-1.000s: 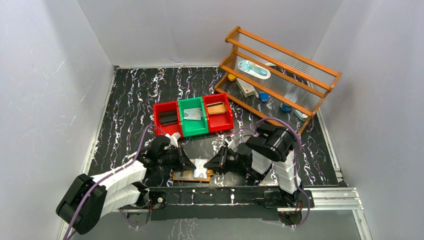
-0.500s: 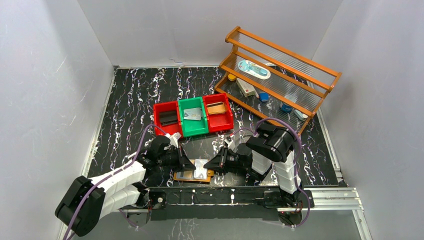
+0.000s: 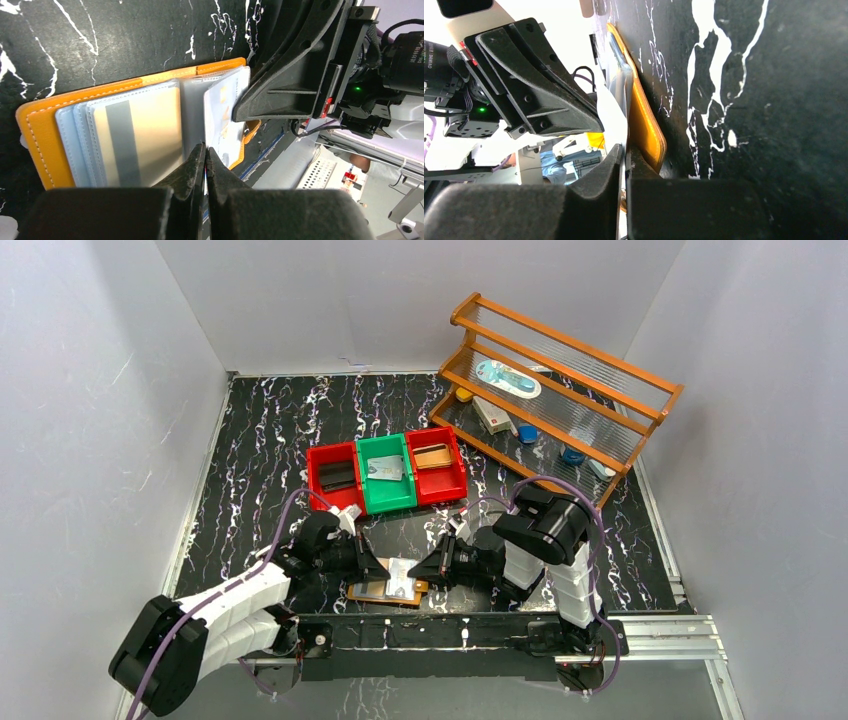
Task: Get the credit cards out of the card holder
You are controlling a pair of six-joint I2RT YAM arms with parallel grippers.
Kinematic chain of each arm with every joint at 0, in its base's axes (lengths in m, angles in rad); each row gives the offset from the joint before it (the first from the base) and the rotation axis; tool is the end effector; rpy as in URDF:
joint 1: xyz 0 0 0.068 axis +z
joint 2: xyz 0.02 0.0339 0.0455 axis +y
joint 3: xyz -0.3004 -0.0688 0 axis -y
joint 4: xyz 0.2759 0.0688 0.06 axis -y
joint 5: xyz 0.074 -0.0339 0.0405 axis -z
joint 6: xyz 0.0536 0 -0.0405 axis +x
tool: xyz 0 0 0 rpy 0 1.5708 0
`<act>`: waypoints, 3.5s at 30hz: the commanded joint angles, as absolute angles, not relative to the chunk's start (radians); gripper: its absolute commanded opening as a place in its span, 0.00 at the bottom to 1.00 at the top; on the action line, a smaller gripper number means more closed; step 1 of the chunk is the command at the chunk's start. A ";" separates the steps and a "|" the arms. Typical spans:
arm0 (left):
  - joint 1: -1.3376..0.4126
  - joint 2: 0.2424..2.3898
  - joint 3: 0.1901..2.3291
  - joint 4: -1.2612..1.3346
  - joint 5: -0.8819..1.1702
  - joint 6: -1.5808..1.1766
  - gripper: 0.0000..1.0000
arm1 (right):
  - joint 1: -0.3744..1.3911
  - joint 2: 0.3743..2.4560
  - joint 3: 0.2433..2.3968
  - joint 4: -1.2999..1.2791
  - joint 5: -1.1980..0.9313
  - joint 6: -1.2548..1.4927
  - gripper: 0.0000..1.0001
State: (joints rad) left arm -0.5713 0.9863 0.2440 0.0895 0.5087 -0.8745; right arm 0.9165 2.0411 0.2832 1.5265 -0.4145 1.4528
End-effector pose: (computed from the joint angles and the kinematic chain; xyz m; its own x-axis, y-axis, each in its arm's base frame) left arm 0.1492 -0.1269 0.1484 -0.9397 -0.1925 -0.2825 0.1196 0.5890 -0.7992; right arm 0.1554 0.2381 0.0708 -0.9746 0.2229 -0.0229 0.0250 0.2097 0.9775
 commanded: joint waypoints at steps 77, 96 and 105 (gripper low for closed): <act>-0.565 0.640 0.409 -0.282 0.199 -0.820 0.00 | 0.996 1.284 0.590 0.240 0.057 1.020 0.68; -0.565 0.717 0.379 0.150 0.528 -0.909 0.00 | 0.862 1.195 0.457 0.653 -0.276 1.004 0.69; -0.564 0.735 0.324 0.332 0.625 -1.001 0.00 | 0.846 1.290 0.479 0.807 -0.437 1.051 0.41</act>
State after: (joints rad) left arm -0.5705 0.7269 0.3290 0.2264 0.5419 -0.9619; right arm 0.8566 1.2732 0.4618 0.6395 -0.3321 1.0172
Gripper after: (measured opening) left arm 0.010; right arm 0.500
